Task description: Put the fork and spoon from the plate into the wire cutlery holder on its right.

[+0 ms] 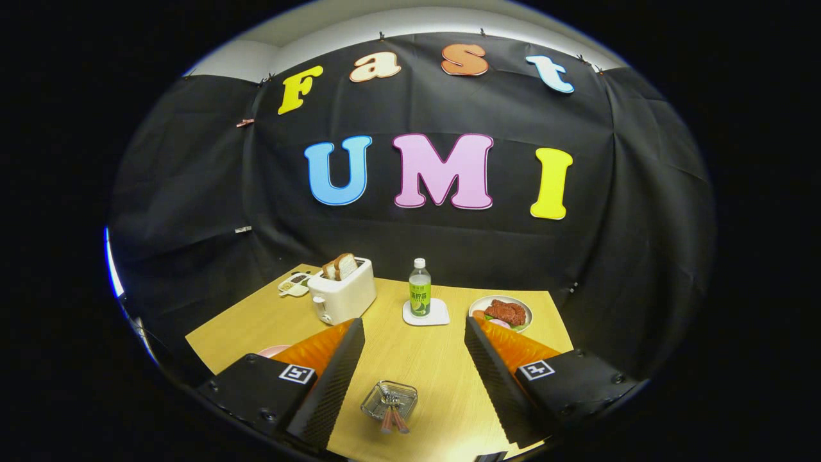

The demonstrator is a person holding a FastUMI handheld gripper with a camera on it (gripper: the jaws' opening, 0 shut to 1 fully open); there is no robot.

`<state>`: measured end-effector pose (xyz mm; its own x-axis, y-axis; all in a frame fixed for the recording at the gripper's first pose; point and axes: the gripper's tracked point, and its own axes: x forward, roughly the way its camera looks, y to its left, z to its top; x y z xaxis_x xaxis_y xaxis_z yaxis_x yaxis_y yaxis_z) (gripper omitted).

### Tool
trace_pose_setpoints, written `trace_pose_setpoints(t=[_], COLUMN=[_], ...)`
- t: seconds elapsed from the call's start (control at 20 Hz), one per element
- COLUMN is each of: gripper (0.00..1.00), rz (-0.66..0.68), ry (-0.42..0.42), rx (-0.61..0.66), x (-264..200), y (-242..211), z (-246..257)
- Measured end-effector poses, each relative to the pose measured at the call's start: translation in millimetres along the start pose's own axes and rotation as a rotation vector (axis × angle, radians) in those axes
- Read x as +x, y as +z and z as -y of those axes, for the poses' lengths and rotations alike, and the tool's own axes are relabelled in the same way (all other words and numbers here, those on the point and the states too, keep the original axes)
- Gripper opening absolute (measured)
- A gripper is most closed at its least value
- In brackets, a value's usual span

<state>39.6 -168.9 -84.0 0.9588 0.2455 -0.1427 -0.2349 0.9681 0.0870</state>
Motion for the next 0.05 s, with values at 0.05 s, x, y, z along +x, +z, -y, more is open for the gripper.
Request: trace_pose_setpoints(t=[0.05], gripper=[0.99], rz=[-0.003], ry=[0.000], rx=[0.001], x=[0.3], y=[-0.9], z=[0.7])
